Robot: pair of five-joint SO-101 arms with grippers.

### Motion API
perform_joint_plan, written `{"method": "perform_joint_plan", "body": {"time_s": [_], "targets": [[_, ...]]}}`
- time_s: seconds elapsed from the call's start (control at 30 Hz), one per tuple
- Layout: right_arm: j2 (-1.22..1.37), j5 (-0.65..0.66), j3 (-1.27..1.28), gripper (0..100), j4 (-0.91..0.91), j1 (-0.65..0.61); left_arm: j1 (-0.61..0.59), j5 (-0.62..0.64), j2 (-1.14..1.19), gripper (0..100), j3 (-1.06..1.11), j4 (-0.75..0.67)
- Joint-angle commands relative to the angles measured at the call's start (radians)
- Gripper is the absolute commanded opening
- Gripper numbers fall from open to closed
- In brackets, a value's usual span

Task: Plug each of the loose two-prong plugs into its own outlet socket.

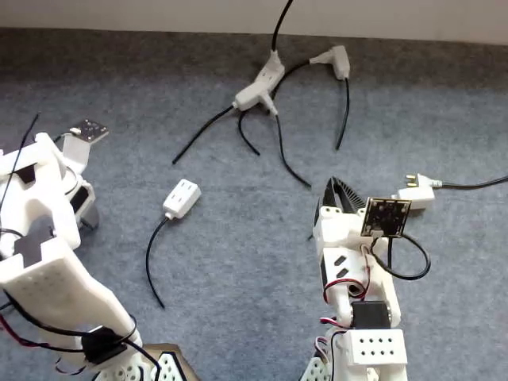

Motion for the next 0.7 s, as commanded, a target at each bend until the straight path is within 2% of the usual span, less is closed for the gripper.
{"method": "perform_joint_plan", "body": {"time_s": [0.0, 0.27, 0.57, 0.67], "targets": [[-0.015, 0.014, 0.142, 0.9, 0.001, -0.004, -0.005, 0.002, -0.01, 16, -0.021, -0.003], [-0.015, 0.014, 0.142, 0.9, 0.001, -0.004, -0.061, -0.003, -0.018, 16, -0.022, 0.008], [-0.015, 0.014, 0.142, 0.9, 0.001, -0.004, -0.056, 0.0, -0.008, 16, -0.019, 0.011], [-0.015, 0.014, 0.142, 0.9, 0.001, -0.004, -0.056, -0.002, -0.008, 10, -0.019, 0.011]]}}
